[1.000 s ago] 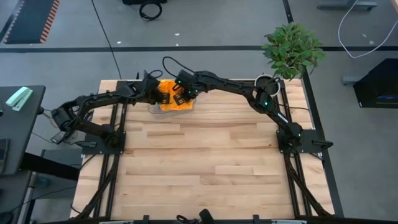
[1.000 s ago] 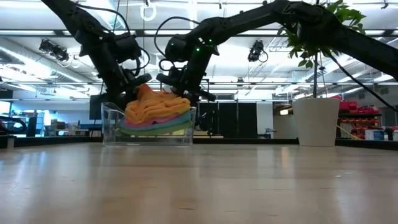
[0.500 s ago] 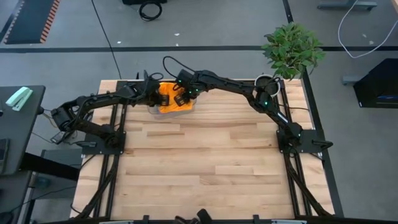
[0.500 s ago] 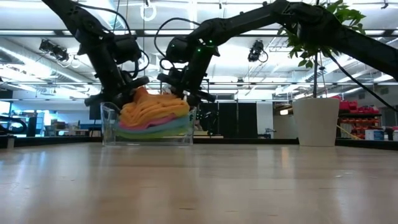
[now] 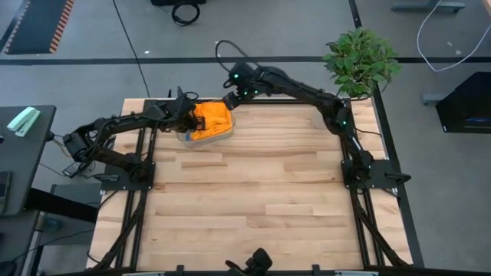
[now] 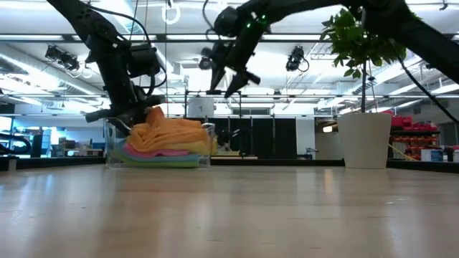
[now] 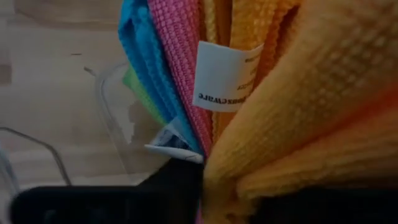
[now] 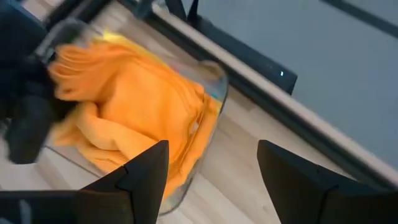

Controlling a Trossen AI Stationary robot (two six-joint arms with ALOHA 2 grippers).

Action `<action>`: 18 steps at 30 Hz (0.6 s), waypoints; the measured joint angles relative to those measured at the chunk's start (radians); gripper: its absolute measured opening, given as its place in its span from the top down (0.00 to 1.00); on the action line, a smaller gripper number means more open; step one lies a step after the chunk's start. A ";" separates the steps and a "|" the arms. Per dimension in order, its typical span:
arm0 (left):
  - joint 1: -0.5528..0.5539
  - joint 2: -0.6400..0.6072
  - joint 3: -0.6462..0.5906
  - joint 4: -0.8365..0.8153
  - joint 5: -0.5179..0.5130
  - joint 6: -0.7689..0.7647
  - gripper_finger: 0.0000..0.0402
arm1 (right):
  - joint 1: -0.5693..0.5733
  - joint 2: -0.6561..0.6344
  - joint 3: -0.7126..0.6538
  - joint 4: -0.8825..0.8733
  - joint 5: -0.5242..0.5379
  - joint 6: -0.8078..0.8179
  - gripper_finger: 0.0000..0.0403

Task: Fold microfiber towels
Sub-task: Put the folded and stacked towels into the transparent bin

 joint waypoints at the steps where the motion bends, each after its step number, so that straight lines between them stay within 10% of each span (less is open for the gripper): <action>1: 0.000 0.000 0.000 -0.003 0.000 -0.003 0.74 | -0.001 -0.014 0.000 0.000 0.000 -0.008 0.37; 9: 0.010 -0.006 0.076 -0.142 0.005 0.014 0.34 | -0.011 -0.073 0.002 0.004 -0.004 -0.046 0.37; 18: 0.024 -0.006 0.361 -0.517 -0.098 0.149 0.21 | -0.013 -0.077 0.002 -0.001 -0.008 -0.080 0.37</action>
